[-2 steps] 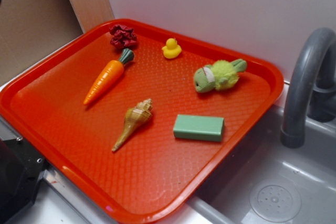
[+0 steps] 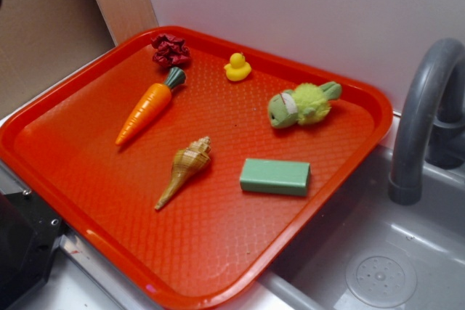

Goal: Grab the green animal.

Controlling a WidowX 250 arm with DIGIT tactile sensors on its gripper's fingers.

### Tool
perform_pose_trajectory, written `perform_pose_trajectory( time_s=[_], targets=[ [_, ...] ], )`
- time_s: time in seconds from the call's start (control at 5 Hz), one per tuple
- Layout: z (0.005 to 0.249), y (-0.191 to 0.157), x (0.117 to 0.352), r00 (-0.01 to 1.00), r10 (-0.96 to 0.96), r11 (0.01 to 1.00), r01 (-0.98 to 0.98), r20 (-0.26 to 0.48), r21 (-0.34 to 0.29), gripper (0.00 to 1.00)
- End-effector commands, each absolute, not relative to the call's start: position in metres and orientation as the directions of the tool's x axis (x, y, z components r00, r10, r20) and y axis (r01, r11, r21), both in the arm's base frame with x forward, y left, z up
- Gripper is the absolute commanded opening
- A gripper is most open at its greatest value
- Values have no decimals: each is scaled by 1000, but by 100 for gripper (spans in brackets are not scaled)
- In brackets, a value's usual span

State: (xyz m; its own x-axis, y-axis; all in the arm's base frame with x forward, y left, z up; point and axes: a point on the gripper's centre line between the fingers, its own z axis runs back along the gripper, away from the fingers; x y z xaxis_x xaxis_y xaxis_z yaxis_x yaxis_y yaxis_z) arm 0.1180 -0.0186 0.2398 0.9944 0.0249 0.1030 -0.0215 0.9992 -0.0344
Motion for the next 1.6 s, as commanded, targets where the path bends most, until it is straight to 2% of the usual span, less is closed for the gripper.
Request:
perform_pose_trajectory(
  time_s=[0.0,0.2,0.4,0.6,0.8,1.0,1.4],
  targets=[
    [256,-34,171,972,-101,995,104,212,-2,100],
    [249,-47,218,941,-208,977,211,268,18,100],
    [238,-61,250,886,-328,944,324,328,71,100],
    [208,-78,278,824,-438,894,440,359,82,100],
    [170,-83,289,808,-446,889,449,386,88,100],
    [140,-88,296,809,-452,887,454,376,87,100],
    [106,-104,292,831,-364,928,360,421,92,100]
  ],
)
